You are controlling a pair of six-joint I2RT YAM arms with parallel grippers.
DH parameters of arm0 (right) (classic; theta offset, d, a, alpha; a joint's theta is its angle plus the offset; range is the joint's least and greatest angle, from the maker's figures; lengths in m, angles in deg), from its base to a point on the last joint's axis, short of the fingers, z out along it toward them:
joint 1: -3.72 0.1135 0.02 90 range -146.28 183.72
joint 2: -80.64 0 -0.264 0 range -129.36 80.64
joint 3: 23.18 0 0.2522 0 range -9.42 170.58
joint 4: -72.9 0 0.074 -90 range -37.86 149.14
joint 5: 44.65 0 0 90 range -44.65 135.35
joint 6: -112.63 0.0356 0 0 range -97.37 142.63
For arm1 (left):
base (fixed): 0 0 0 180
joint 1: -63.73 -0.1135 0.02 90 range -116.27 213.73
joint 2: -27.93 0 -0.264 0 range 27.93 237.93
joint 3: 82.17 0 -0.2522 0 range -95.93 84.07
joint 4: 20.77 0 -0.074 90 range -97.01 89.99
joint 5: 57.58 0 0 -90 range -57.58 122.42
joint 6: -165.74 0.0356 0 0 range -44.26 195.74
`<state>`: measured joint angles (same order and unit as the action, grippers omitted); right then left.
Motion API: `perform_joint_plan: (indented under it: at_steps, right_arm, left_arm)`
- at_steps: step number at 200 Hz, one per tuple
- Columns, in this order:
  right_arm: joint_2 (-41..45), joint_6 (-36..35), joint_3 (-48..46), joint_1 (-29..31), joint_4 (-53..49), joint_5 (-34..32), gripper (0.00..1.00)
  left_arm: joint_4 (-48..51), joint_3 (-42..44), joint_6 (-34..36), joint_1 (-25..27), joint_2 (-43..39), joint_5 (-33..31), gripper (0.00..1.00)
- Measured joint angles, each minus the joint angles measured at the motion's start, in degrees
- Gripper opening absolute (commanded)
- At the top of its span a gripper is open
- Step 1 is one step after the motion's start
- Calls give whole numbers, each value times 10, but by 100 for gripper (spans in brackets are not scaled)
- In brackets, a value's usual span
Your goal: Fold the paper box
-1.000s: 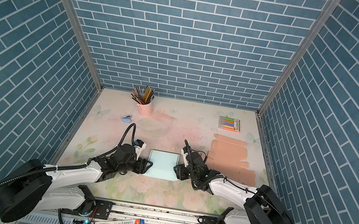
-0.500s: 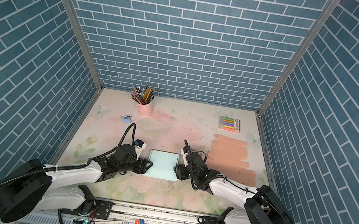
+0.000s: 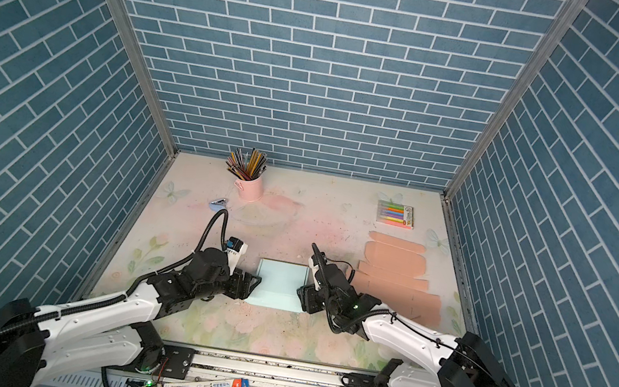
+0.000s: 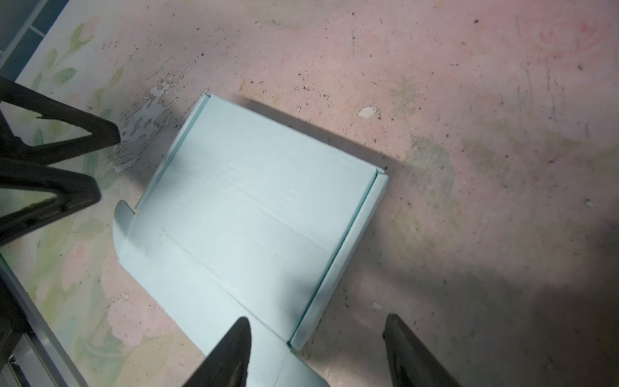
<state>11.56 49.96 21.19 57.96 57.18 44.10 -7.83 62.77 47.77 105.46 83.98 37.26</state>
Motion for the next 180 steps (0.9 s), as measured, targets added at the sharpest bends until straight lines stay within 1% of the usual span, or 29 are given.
perform_joint_plan:
  at_steps: [38,75,115,180]
  right_arm:
    - [23,17,1,28,-29,-17,64]
    - [28,40,2,59,-34,-20,64]
    - [27,55,0,67,-26,-12,64]
    - [12,72,-11,68,-2,-8,65]
  left_arm:
    - [54,-10,-19,56,-58,-29,79]
    - [61,-13,-43,91,-57,-37,79]
    - [40,-2,-60,104,-32,-37,79]
    - [9,7,-73,108,-8,-34,78]
